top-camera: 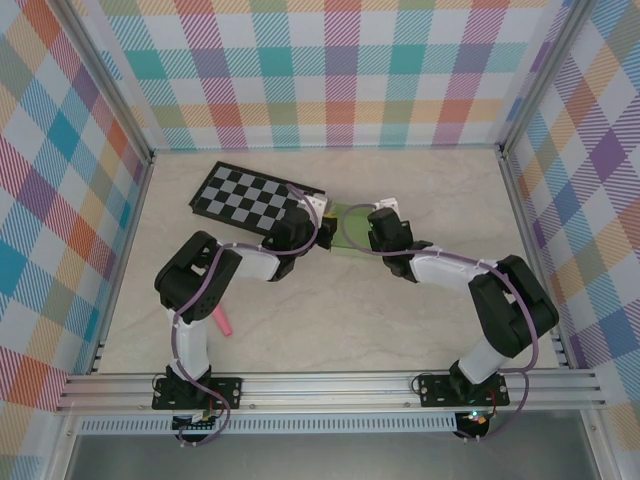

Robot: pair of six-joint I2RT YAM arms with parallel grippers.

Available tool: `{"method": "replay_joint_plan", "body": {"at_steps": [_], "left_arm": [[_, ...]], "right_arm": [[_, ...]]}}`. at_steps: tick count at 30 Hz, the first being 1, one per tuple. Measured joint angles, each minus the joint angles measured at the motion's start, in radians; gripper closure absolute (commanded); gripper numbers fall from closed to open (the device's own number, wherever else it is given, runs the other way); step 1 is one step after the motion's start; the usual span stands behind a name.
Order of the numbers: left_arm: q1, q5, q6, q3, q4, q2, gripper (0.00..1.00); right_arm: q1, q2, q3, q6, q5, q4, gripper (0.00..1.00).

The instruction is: Fold the paper box

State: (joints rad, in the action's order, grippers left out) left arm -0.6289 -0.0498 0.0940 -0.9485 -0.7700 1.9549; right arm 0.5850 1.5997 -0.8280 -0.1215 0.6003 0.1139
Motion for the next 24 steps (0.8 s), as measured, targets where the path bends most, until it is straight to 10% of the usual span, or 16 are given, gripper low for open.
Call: {"method": "replay_joint_plan", "body": {"at_steps": [18, 24], "left_arm": [[-0.089, 0.157, 0.079, 0.010, -0.075, 0.047, 0.92], [-0.097, 0.177, 0.073, 0.033, -0.136, 0.072, 0.92]], "right_arm": [[-0.001, -0.032, 0.078, -0.042, 0.016, 0.048, 1.00], [0.000, -0.043, 0.094, -0.054, -0.006, 0.052, 0.86]]}}
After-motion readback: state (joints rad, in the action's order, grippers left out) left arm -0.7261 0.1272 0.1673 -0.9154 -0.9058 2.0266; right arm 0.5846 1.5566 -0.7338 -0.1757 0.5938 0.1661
